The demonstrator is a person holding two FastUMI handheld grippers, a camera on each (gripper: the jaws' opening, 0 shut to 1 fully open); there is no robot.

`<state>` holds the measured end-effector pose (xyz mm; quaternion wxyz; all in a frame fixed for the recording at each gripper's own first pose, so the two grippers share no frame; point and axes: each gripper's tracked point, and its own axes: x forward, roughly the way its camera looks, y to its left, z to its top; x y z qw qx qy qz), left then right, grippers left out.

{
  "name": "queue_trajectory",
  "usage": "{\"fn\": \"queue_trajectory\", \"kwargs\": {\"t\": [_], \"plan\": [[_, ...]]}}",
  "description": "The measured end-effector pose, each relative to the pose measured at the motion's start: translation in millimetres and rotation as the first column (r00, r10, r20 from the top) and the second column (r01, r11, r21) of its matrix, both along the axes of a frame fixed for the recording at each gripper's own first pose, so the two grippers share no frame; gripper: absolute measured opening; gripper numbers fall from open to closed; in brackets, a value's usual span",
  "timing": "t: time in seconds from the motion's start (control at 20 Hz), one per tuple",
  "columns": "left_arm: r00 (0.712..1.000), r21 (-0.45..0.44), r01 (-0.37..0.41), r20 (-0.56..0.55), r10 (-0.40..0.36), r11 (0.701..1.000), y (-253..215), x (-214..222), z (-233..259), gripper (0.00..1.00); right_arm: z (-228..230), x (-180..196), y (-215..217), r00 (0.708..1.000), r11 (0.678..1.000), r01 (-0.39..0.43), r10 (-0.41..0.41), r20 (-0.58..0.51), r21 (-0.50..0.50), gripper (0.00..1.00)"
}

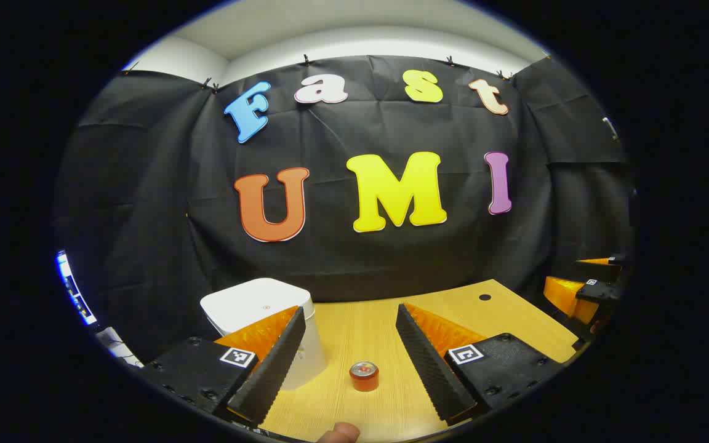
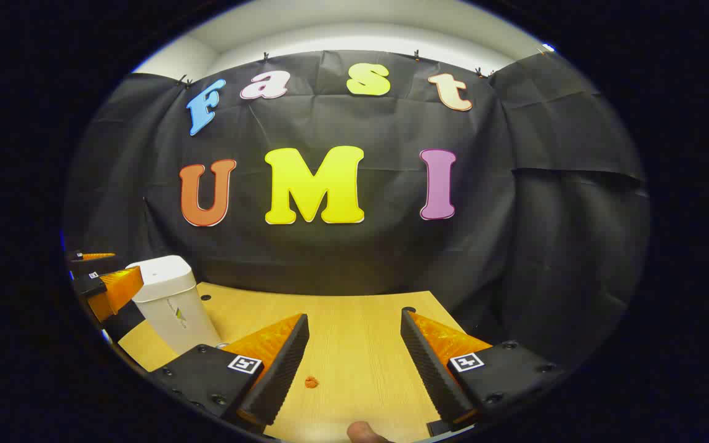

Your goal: Press the lid of the desktop garbage bin to open it, pick up the crumpled paper on the desktop and throw it into the bin, then pick up the pop can on the desktop and drop it into the bin, and finally close the garbage bin lid.

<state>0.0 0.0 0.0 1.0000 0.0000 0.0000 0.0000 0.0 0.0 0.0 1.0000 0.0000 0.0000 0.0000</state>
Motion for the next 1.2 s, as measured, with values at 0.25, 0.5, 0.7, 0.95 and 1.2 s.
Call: {"fn": "queue_trajectory", "kwargs": {"t": [0.25, 0.5, 0.7, 0.95, 1.2], "plan": [[1.0, -0.007, -0.002, 0.005, 0.002, 1.0, 19.4, 22.3, 2.7, 0.98, 3.6, 15.8, 23.7, 1.0, 0.999, 0.007, -0.007, 0.008, -0.037, 0.95], [1.0, -0.032, 0.015, -0.015, -0.015, 0.999, 25.0, 34.8, -7.1, 0.98, 9.1, 18.3, 44.2, 0.999, 0.997, -0.011, 0.013, 0.031, -0.073, 0.95], [0.999, -0.043, 0.019, -0.025, -0.021, 0.999, 24.5, 41.5, -9.4, 0.98, 9.7, 22.7, 54.2, 0.999, 0.996, -0.031, 0.033, 0.026, -0.079, 0.94], [0.999, -0.037, 0.018, -0.028, -0.019, 0.999, 25.4, 47.4, -10.0, 0.98, 6.0, 30.6, 66.7, 0.998, 0.995, -0.059, 0.06, 0.01, -0.086, 0.94], [0.998, -0.045, -0.008, -0.057, 0.006, 0.999, 33.9, 49.7, -19.5, 0.98, -0.2, 32.6, 77.9, 0.995, 0.99, -0.096, 0.095, -0.011, -0.107, 0.94]]}}
